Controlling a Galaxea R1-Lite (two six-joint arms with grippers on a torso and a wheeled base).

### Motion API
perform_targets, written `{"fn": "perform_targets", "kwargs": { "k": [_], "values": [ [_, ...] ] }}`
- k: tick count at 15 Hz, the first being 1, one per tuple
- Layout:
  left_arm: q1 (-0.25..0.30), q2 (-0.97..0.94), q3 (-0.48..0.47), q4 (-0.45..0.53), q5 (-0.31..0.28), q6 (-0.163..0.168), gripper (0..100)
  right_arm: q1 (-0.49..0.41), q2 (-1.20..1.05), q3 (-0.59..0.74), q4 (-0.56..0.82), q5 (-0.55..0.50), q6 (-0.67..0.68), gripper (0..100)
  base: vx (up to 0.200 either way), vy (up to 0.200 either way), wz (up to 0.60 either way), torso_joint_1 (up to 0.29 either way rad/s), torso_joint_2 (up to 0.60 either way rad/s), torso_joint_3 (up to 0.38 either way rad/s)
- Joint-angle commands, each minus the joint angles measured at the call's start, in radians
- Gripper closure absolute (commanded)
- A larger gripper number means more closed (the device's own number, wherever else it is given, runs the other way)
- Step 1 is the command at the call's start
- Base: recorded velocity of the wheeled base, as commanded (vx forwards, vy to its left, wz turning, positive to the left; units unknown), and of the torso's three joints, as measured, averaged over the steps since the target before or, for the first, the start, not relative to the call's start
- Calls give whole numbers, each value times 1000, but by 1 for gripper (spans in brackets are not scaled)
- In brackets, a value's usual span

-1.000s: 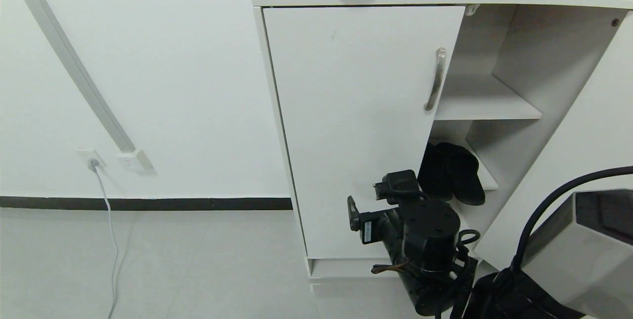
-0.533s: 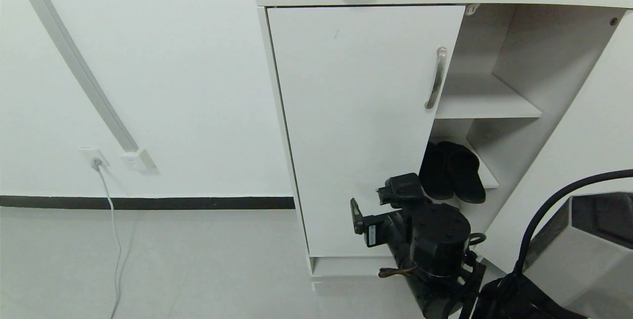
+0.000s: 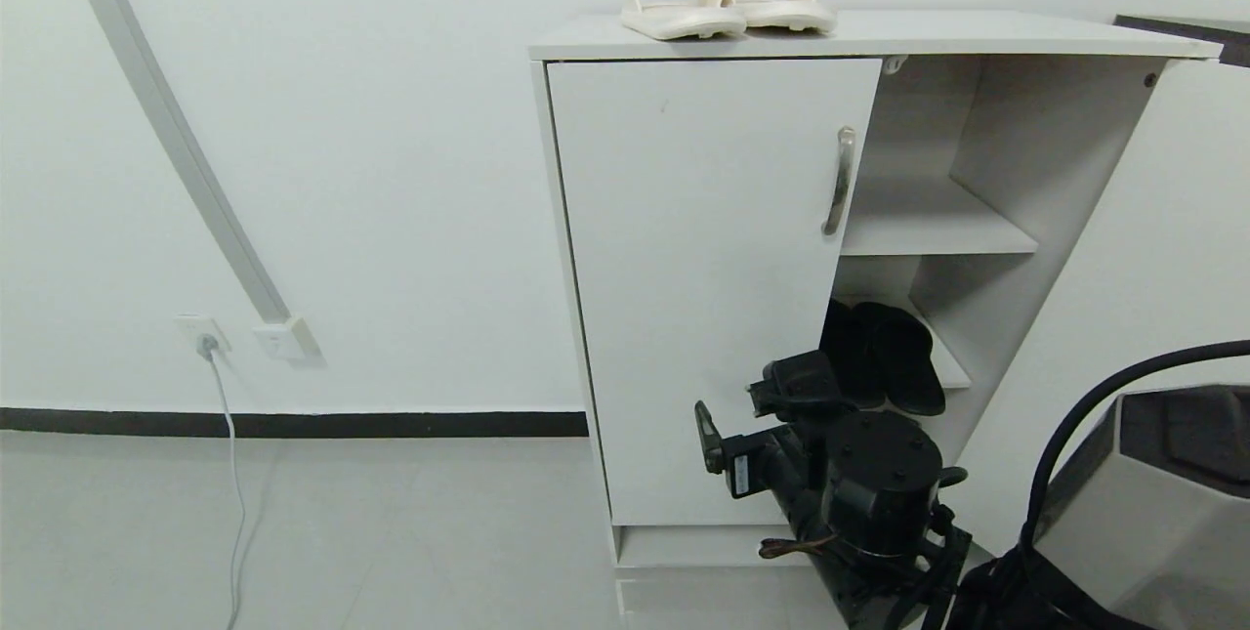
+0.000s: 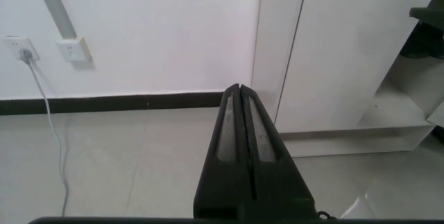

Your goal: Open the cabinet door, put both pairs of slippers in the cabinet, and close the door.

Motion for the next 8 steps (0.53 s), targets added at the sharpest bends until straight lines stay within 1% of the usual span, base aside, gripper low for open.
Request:
{"fn": "perform_targets", "kwargs": {
  "k": [1, 7, 8],
  "values": [
    [0, 1, 0, 0, 0, -1, 100, 0, 7, 3, 0, 0, 0, 0, 0, 0, 0, 0, 0, 0],
    [0, 1, 0, 0, 2, -1, 100, 0, 10, 3, -11, -3, -3, 0, 0, 0, 0, 0, 0, 0],
    [0, 1, 0, 0, 0, -1, 100, 0, 11, 3, -11, -6, -3, 0, 0, 0, 0, 2, -105, -90]
  ]
}}
